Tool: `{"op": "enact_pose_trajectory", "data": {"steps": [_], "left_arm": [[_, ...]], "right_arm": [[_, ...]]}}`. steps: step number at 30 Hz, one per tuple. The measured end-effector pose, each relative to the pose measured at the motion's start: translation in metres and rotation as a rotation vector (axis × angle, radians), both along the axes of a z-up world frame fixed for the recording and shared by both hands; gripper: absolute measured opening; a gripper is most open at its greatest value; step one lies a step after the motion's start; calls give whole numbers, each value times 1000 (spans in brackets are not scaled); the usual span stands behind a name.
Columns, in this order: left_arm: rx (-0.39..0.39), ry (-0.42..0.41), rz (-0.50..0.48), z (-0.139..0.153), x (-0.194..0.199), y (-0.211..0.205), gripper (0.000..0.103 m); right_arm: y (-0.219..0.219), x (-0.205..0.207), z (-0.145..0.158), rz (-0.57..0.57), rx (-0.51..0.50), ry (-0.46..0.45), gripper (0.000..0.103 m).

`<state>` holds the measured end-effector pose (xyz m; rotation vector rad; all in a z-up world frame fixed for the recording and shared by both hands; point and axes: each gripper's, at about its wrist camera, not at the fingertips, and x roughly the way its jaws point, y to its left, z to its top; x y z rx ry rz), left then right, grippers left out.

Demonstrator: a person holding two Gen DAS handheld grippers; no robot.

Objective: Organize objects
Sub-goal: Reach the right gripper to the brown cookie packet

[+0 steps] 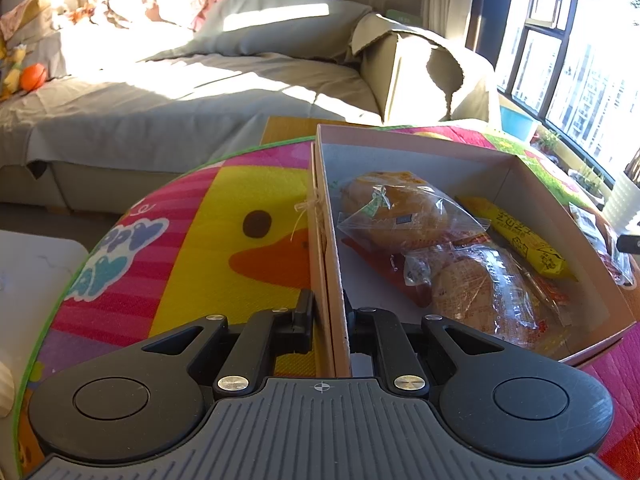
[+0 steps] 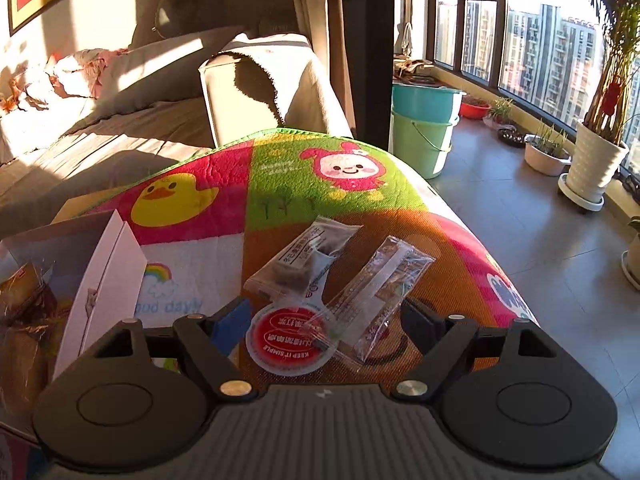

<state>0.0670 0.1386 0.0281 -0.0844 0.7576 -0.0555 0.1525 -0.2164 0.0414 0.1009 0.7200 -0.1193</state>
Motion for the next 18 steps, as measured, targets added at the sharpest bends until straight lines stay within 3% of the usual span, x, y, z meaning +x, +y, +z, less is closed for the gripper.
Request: {"op": "enact_pose_trajectory", "data": {"steps": [5,10,12,17,18], "left_arm": [[5,3,-1,1,1,-1,13],[4,4,-1,1,1,-1,13],[5,4,-1,1,0,-1,13],[-5,0,1,1,-1,1,13],[-7,-2,3,0,-1,2,13]], "right_arm": [[4,44,0,0,19,-5,77],[0,90,-21,-83,56,66,71],[1,99,-30,-75,33,90,55],[5,87,-23,-51,-6,82,37],[6,82,-18,-41,-10,75,28]]}}
